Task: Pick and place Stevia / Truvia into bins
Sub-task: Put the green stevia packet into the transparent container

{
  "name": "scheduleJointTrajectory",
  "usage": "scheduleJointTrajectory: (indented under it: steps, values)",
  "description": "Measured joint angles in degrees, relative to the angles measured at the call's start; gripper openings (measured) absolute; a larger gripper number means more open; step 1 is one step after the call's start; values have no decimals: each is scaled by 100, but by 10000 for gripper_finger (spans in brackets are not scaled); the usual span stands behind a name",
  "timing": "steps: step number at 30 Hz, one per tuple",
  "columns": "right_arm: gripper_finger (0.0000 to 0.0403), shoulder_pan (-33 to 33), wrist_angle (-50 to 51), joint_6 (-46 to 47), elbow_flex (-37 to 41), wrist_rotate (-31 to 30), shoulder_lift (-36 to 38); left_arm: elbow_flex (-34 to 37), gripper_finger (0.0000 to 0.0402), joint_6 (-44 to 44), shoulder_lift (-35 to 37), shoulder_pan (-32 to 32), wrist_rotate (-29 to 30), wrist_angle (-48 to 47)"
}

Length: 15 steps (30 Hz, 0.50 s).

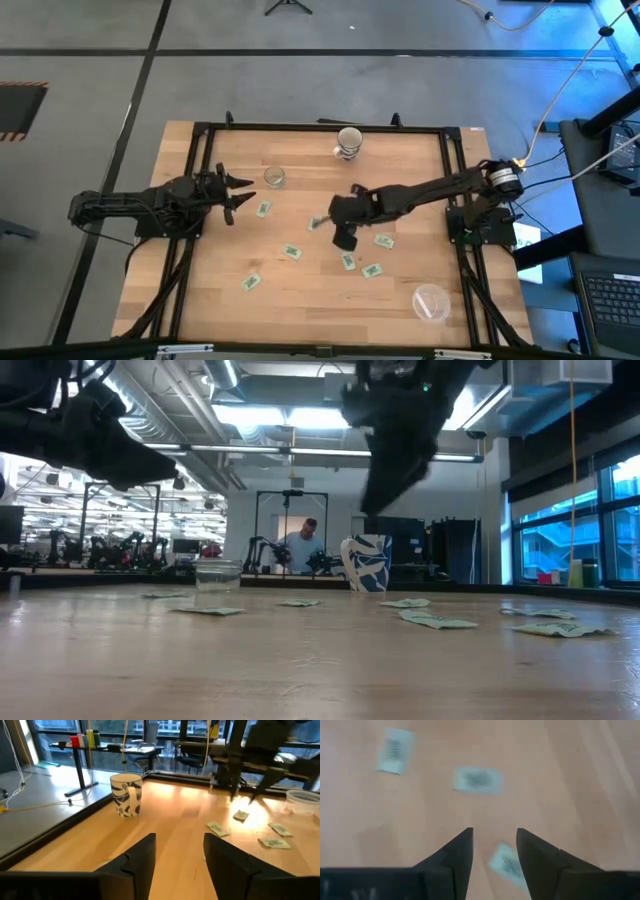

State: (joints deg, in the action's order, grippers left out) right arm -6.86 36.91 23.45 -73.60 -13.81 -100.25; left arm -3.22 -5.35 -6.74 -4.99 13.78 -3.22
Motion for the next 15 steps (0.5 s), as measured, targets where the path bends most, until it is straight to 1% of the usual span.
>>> scheduleJointTrajectory:
  steps: [4, 8, 9, 15]
  values:
    - [154, 334, 803, 1096, -94, 82, 0, 0, 156, -82, -19, 0, 2, 9]
    - [154, 771, 959, 2110, 82, 779, -2, 0, 151, -187, -20, 0, 2, 17]
    - [154, 849, 936, 2238, 121, 912, -2, 0, 151, -187, -20, 0, 4, 19]
    - [154, 1080, 897, 2730, 498, 1107, -2, 0, 152, -195, -20, 0, 4, 17]
